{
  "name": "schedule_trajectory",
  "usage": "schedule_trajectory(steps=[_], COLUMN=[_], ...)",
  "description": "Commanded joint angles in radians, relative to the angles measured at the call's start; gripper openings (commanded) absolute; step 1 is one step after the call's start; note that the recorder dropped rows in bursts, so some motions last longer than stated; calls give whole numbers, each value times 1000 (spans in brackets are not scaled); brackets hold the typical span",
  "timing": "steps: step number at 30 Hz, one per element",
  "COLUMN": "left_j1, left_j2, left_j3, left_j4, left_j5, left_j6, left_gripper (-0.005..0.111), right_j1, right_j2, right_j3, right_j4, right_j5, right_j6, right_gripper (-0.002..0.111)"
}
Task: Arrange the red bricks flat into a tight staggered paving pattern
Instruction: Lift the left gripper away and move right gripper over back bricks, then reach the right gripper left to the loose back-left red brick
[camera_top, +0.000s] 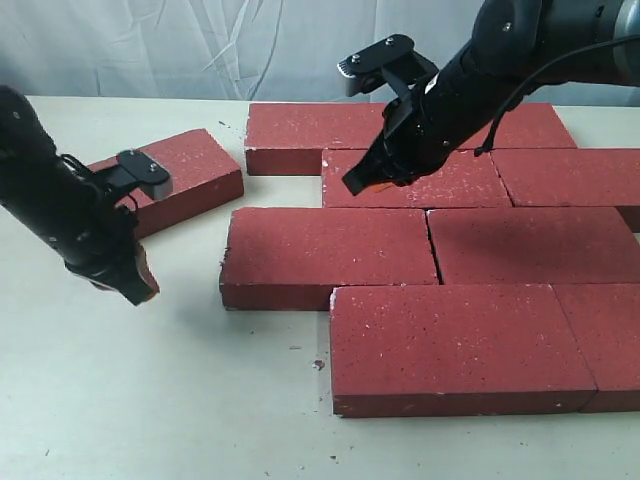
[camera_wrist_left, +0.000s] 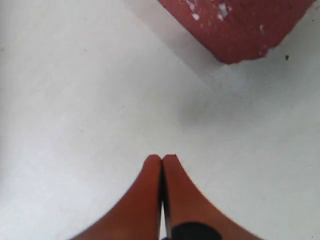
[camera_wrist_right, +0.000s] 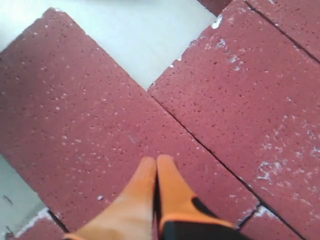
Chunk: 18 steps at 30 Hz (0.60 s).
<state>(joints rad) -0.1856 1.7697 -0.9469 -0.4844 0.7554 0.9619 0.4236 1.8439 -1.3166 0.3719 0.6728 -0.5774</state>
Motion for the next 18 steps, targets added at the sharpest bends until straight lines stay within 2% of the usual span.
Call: schedule_trajectory(steps=[1, 6, 11, 14, 16, 18], left_j1=[76, 224, 406, 513, 557, 566], left_j2=[-101, -159, -151, -150, -150, -150], left_j3=[2, 2, 5, 49, 60, 60], left_j4=[-13, -67, -92, -106, -166, -175], left_j5=[-43, -94, -127, -241, -281, -281], left_j6=[-6, -6, -6, -6, -6, -6], left_gripper=[0, 0, 0, 0, 0, 0], right_j1=[8, 44, 77, 77, 77, 77], right_j2=[-2, -2, -2, 21, 75, 158], right_j3=[6, 6, -36, -155, -271, -409], right_j4=[139, 162, 162, 162, 155, 111], right_j5=[12, -76, -363, -301, -166, -25], right_j6=[-48, -189, -196, -196, -174, -108], right_gripper=[-1, -1, -1, -1, -1, -1])
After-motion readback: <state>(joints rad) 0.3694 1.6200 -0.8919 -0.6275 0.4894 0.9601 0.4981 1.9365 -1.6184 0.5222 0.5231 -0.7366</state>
